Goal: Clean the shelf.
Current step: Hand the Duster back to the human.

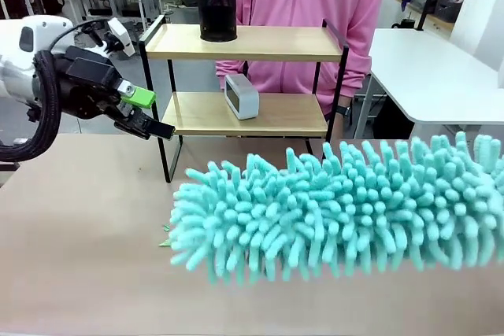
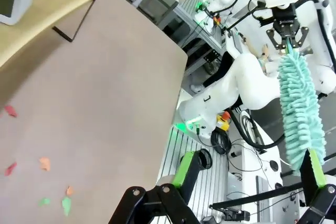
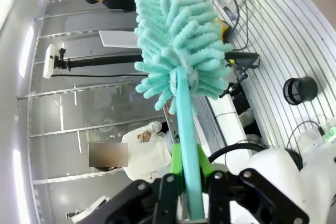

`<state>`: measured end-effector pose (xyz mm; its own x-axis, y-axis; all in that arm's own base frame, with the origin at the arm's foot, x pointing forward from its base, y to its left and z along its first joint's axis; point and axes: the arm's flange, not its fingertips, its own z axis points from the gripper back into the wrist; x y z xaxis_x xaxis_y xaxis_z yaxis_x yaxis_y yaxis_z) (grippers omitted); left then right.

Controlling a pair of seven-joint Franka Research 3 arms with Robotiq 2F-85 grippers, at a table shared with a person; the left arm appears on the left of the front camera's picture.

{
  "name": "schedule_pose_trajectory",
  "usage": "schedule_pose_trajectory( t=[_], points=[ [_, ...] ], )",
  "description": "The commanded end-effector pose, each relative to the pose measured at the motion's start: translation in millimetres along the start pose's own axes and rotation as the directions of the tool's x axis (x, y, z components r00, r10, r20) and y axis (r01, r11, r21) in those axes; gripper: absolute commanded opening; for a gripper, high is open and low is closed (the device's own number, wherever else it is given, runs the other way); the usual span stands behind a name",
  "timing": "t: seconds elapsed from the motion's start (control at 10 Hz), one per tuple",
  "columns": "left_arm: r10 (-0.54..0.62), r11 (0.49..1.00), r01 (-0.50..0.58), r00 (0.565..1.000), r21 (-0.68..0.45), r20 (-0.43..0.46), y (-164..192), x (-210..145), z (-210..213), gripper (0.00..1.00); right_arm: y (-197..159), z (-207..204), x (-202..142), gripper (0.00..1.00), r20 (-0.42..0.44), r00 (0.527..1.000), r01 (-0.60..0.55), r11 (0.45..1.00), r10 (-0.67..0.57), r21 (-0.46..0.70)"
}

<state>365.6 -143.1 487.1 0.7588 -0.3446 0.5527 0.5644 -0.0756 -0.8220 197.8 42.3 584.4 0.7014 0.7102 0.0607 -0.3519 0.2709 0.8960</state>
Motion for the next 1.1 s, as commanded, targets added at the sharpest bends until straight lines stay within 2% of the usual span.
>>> schedule_pose_trajectory(
  t=[0.0,0.4,1.0],
  points=[
    [0.000,0.998,-0.004,0.998,-0.060,-0.067,1.4,1.1,-18.9,1.00,-5.7,1.2,16.9,0.12,-0.058,0.997,0.047,0.998,-0.050,-0.050],
    [0.005,0.990,-0.028,0.986,-0.141,-0.165,-0.6,-0.8,-56.0,1.00,-11.1,-1.1,62.5,0.12,-0.136,0.990,0.026,0.999,-0.029,-0.027],
    [0.009,0.966,-0.104,0.928,-0.235,-0.372,1.6,-17.0,-129.0,1.00,-22.6,-7.6,88.0,0.12,-0.045,0.999,-0.010,1.000,0.011,0.021]
  ],
)
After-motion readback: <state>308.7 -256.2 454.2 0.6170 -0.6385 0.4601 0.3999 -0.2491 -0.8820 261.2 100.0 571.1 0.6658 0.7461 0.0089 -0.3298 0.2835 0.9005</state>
